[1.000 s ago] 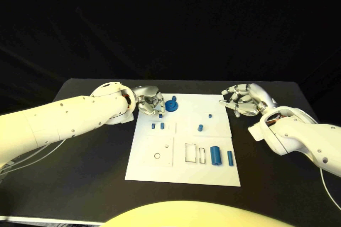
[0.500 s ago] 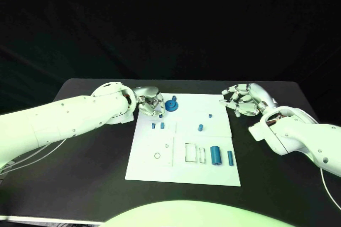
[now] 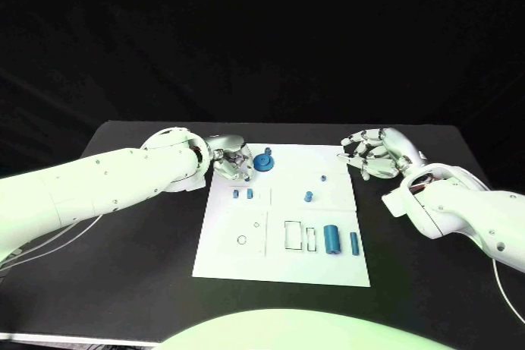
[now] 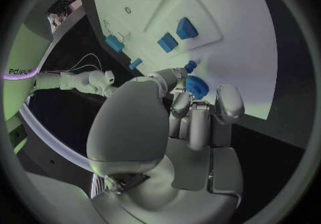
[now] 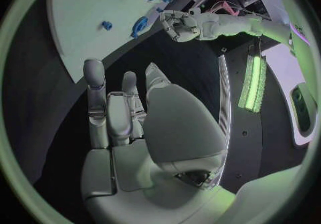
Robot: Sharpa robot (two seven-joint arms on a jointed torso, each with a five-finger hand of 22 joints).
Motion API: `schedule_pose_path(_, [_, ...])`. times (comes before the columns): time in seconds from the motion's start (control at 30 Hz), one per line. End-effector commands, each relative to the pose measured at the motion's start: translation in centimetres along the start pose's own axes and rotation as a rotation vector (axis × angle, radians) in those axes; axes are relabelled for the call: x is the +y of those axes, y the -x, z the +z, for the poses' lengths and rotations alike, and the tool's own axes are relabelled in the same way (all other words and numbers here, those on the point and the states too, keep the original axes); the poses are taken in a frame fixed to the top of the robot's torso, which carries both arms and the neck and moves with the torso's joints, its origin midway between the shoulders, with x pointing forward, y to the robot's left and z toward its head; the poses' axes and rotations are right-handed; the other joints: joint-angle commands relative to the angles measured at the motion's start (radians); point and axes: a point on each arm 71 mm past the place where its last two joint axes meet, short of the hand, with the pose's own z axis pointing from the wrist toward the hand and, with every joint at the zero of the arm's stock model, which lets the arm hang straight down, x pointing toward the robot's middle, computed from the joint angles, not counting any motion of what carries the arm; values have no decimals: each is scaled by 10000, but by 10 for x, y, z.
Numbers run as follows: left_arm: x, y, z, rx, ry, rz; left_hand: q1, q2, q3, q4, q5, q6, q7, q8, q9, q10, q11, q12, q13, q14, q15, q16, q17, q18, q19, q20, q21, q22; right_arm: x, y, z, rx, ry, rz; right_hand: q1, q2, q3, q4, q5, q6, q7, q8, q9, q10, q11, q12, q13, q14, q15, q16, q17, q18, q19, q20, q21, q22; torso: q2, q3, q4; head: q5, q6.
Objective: Assemble the parts on the task board
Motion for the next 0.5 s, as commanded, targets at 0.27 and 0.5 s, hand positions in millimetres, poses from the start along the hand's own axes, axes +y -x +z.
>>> schedule_pose_path(0.27, [1, -3, 0, 289, 110, 74, -15, 129, -82, -9, -82, 55, 6, 41, 20, 59, -24, 38, -7, 342, -53, 68, 726, -101, 76, -26, 44, 15, 2, -1, 0, 0, 161, -61, -8, -35, 34, 22, 30, 24, -68, 35, -11, -5, -35, 69, 17, 52, -17, 46, -12, 40, 72, 21, 46, 10, 2, -5, 8, -3, -4])
schedule_pose_path(0.5, [2, -2, 0, 264, 189, 93, -10, 140, -80, -13, -87, 50, 4, 46, 26, 57, -25, 32, -15, 343, -55, 67, 728, -100, 74, -29, 42, 12, 2, 0, 0, -14, 166, -61, -42, -22, 39, 23, 32, 22, -67, 40, -17, -28, -34, 103, 38, 48, -16, 32, -26, 44, 64, 22, 20, 4, 0, -5, 2, -3, -2])
